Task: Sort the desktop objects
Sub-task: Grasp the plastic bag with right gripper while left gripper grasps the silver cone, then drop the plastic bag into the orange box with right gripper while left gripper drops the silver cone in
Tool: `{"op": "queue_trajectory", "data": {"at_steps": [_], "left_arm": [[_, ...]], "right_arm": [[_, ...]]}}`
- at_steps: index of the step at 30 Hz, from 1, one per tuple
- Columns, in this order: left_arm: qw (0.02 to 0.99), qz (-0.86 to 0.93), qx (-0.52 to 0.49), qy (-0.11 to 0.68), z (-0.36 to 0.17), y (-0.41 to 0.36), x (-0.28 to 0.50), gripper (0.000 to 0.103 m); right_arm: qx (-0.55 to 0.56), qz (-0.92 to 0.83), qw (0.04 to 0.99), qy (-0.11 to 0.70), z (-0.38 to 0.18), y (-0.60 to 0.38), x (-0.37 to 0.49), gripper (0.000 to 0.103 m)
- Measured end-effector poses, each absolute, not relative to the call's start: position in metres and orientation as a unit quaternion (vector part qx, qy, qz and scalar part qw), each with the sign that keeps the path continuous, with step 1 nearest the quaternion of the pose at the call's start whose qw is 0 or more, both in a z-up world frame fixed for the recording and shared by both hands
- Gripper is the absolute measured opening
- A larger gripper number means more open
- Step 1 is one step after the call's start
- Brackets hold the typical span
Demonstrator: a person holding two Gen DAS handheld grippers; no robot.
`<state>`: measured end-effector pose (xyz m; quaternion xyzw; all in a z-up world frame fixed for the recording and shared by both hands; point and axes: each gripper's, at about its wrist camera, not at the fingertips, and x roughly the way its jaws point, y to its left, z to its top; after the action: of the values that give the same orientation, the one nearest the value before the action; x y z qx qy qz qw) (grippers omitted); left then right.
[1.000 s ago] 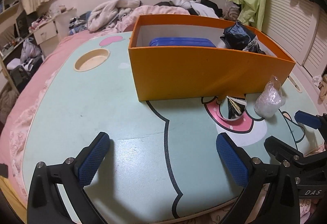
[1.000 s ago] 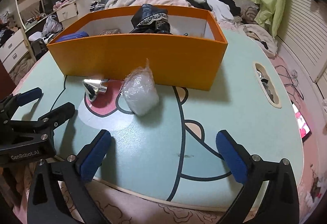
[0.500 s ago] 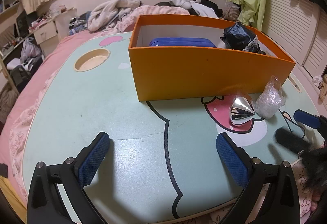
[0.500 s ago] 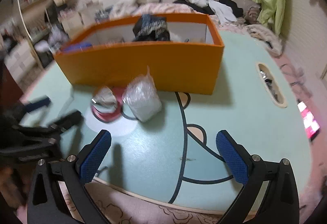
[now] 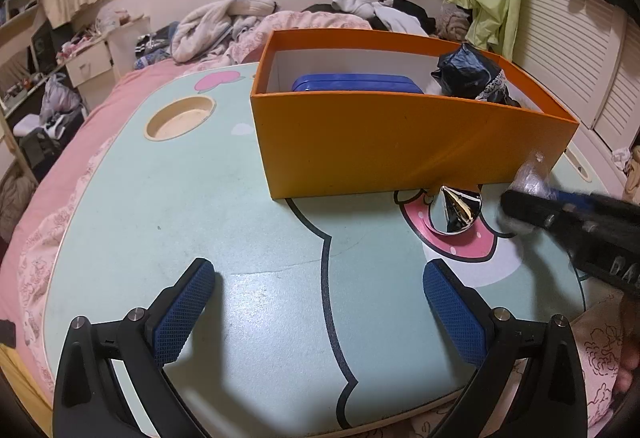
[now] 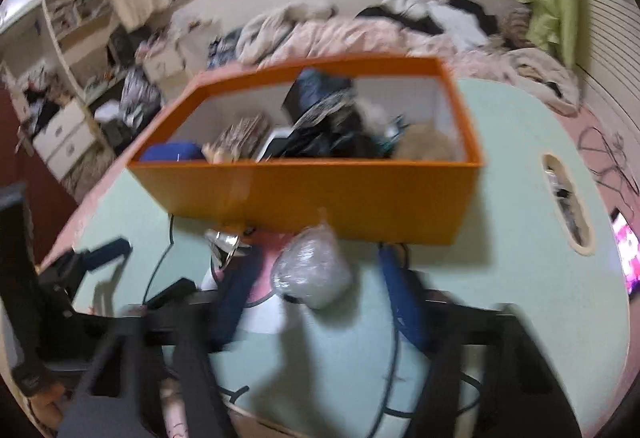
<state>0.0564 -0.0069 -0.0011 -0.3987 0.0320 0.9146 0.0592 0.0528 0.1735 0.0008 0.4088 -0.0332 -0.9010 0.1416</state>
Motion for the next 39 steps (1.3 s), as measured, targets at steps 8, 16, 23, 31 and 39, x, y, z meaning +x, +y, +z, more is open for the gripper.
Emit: {"op": "queue_trajectory", "data": {"at_steps": [8, 16, 23, 31, 39], "left_arm": [[0.084, 0.912, -0.399, 0.036, -0.001, 0.001, 0.053, 0.103], [0.170, 0.905, -0.385, 0.064, 0.023, 0.047, 0.040, 0.072], [0.149, 0.902, -0.392, 0.100, 0.015, 0.062, 0.039, 0.026], [0.155, 0.908, -0.378, 0.098, 0.016, 0.060, 0.043, 0.026], [0.157, 0.918, -0.352, 0.089, 0.032, 0.053, 0.047, 0.026]], "right_arm": [[0.309, -0.937, 0.146, -0.074, 0.006, 0.200, 0.105, 0.034], [0.271, -0.949, 0.121, -0.104, 0.015, 0.210, 0.111, 0.034], [0.274, -0.947, 0.122, -0.117, 0.015, 0.216, 0.106, 0.034], [0.273, -0.948, 0.121, -0.111, 0.014, 0.214, 0.108, 0.034], [0.265, -0.952, 0.117, -0.093, 0.021, 0.209, 0.111, 0.034]]}}
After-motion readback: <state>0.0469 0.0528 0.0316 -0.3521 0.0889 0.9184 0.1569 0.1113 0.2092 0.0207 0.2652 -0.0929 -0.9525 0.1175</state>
